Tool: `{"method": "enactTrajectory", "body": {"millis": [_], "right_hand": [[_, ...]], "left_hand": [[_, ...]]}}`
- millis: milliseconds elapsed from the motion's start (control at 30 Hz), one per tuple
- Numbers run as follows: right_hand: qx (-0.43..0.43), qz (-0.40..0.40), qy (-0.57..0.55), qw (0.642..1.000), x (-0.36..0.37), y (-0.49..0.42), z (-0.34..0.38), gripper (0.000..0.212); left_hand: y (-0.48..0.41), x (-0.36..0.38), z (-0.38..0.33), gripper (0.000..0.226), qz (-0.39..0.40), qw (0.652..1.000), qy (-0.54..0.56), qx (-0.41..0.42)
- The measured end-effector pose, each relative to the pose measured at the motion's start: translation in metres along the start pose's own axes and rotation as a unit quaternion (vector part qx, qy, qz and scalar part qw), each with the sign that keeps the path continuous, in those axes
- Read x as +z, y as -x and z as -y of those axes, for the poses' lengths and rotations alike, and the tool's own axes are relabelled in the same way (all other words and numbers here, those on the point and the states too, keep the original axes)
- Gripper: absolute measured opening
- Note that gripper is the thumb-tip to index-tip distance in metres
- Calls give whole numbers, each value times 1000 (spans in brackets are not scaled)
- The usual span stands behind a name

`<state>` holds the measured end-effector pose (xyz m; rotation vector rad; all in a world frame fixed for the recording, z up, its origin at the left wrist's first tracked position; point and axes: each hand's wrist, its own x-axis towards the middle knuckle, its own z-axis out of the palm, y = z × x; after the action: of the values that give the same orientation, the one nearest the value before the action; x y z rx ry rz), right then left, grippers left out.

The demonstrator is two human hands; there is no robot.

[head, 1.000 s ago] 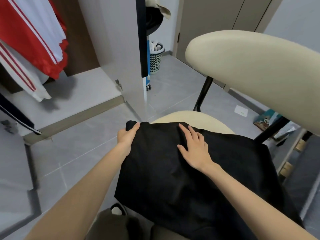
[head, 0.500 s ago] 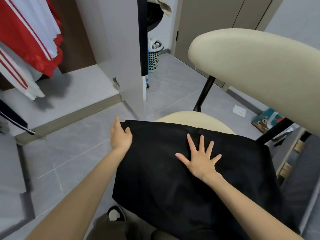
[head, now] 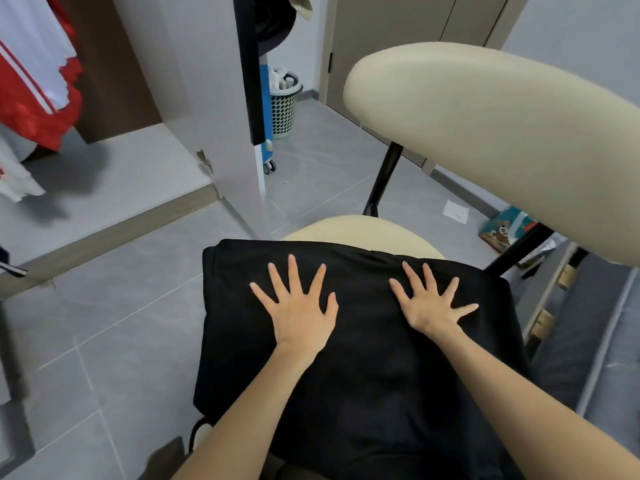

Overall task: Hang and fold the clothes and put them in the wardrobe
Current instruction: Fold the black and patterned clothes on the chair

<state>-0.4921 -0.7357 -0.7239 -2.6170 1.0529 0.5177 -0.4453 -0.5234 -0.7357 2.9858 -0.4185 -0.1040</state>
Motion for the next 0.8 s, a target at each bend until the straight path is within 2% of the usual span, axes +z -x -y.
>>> {"method": "enactTrajectory", "body": {"millis": [67,167,233,267,333,433,533,600,667,733,800], "right_hand": [[-10,-28,13,999,-2,3,4,62],[-161,-152,81,972,4,13,27,54],[-252,-145,102,951,10,12,44,52],[-255,-119,90,955,11,10,48,53],[-197,-73,43,977,11,1,45,58],[-90,-58,23,994,-1,-19,19,69],[-23,-1,2,1000,-25,-32,-11,66],[-11,-5,4,1000,-29,-29,-20,60],[-60,-90,35,994,-19,-14,-16,54],[-181,-159,48,969,0,7,2,51],[-267,-139,46,952,20,24,21,50]], "left_hand": [[0,0,-2,61,-4,1000,-7,-7],[0,3,-1,62,-15,1000,-20,-11],[-2,6,-1,63,-16,999,-26,-17],[-3,6,-1,63,-13,999,-28,-19],[-4,6,0,65,-9,999,-28,-20],[-4,8,0,65,-17,999,-24,-23],[-3,7,-2,64,-24,999,-17,-20],[-3,8,-2,64,-23,999,-23,-22],[-4,9,-3,65,-21,999,-32,-26],[-5,10,-4,65,-18,999,-37,-28],[-6,13,-3,65,-15,999,-41,-30]]}}
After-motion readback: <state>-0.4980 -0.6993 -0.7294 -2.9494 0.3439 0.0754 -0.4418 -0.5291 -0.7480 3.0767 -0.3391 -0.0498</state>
